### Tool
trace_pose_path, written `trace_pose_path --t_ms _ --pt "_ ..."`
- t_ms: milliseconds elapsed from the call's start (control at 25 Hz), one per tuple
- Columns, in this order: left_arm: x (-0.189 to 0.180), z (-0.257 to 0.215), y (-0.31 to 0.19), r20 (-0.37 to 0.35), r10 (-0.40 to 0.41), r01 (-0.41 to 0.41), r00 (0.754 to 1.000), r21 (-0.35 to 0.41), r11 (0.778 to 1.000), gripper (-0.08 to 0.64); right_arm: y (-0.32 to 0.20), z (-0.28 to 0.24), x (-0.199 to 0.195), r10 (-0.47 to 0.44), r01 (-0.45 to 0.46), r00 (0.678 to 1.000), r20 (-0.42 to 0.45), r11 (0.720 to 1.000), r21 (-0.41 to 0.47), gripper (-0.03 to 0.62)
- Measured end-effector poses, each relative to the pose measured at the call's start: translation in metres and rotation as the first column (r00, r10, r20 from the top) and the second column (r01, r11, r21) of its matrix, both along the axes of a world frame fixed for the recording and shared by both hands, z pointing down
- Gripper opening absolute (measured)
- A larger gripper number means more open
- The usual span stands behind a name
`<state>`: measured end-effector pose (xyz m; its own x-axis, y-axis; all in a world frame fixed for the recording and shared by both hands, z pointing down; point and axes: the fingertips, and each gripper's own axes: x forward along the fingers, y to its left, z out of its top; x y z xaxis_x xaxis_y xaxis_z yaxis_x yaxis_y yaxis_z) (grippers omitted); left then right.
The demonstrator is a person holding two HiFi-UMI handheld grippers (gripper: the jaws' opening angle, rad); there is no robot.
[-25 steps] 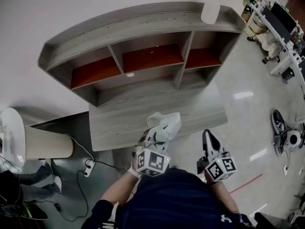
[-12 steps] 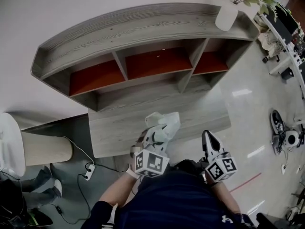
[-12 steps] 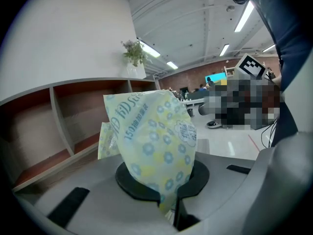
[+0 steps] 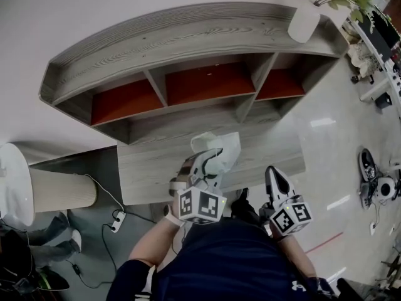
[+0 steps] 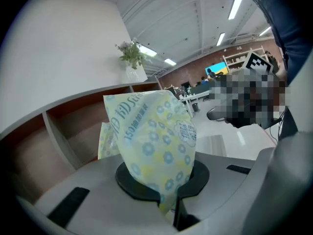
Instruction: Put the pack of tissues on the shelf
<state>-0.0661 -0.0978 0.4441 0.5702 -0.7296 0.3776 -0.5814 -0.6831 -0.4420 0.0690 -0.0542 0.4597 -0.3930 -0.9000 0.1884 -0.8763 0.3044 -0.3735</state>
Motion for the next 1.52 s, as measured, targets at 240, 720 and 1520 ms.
trace_pose_path --t_ms 240,720,1520 --pt "0.017 -0.016 -0.034 0.127 -0.054 0.045 0.990 0.073 0.996 0.034 -0.027 -0.012 0.021 -0.040 0.039 0.999 0.023 0.999 0.037 0.011" --pt "0.035 -0.038 -0.107 0.292 -0.186 0.141 0.938 0.169 0.976 0.034 -0.061 -0.011 0.062 -0.099 0.095 0.991 0.088 0.994 0.050 0.011" --pt "0.052 -0.038 -0.204 0.519 -0.226 0.160 0.825 0.169 0.973 0.034 -0.097 -0.006 0.085 -0.166 0.162 0.978 0.125 0.986 0.048 0.011"
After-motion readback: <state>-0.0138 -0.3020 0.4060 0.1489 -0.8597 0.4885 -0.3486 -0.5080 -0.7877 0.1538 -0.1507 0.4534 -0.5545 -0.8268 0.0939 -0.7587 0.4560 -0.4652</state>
